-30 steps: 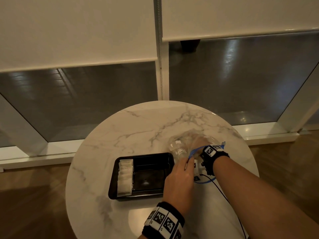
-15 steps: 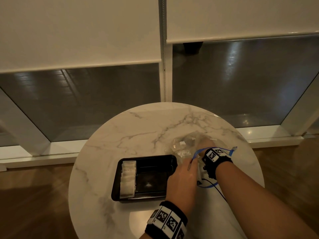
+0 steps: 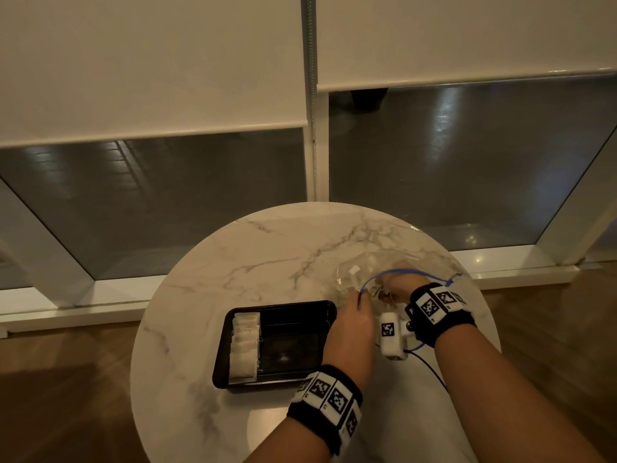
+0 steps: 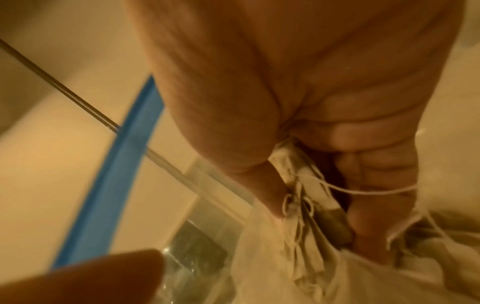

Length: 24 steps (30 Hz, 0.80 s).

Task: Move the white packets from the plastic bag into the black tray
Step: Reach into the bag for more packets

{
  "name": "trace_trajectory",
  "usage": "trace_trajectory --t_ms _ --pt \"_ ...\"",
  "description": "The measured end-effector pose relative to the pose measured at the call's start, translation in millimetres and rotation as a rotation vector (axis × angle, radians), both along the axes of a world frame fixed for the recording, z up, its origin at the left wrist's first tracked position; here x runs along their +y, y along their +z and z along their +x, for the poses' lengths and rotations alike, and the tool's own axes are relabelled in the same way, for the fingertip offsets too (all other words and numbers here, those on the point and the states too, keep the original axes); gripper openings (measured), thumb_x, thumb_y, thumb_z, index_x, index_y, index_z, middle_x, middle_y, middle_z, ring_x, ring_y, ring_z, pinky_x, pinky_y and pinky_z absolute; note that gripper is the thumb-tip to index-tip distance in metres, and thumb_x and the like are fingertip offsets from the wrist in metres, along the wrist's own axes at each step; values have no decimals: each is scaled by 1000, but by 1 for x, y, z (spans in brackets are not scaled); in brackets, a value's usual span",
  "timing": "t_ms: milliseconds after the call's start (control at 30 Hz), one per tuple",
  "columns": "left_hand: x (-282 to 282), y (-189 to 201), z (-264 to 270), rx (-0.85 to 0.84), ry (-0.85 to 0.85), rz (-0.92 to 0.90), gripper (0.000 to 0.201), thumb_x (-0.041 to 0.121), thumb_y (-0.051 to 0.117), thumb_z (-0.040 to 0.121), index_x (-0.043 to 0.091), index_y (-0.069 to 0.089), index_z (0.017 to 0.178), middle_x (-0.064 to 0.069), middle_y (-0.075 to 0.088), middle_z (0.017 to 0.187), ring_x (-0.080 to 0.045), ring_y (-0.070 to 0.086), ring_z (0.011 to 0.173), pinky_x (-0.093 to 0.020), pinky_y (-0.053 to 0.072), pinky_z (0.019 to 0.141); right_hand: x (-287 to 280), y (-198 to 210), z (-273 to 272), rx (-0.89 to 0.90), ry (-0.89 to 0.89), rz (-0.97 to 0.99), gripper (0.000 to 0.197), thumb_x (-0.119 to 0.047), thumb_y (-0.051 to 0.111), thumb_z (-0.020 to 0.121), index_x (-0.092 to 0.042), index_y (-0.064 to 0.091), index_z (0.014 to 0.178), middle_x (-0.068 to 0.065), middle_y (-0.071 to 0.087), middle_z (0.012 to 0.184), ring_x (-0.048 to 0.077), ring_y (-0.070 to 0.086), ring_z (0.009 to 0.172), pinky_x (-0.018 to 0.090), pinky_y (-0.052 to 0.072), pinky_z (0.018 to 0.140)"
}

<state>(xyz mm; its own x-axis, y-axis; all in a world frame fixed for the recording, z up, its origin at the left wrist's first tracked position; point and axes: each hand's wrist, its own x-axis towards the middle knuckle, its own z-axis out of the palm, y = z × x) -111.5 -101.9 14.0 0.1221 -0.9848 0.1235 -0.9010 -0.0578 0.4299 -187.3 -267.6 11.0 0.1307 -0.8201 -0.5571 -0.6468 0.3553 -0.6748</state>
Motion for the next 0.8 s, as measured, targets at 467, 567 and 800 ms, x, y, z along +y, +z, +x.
trace_trajectory --t_ms 467,567,800 --pt "-14 9 -6 -61 26 -29 68 -11 58 83 3 39 147 -15 44 131 -34 59 101 -39 55 83 45 27 -21 -240 -257 31 13 -9 45 99 -6 57 93 12 58 84 29 60 90 42 55 94" --pt "-17 7 4 -14 17 -41 64 -10 50 86 11 42 146 -14 41 132 -37 58 98 -42 54 77 46 27 -27 -291 -170 61 20 -15 50 96 -4 62 108 16 65 92 30 65 82 41 58 78" --pt "-28 18 19 -81 -137 30 90 10 64 79 42 21 152 -6 10 162 -35 62 102 -41 58 71 47 50 -30 -104 59 67 24 -12 50 99 -2 64 115 20 69 108 33 69 99 36 61 80"
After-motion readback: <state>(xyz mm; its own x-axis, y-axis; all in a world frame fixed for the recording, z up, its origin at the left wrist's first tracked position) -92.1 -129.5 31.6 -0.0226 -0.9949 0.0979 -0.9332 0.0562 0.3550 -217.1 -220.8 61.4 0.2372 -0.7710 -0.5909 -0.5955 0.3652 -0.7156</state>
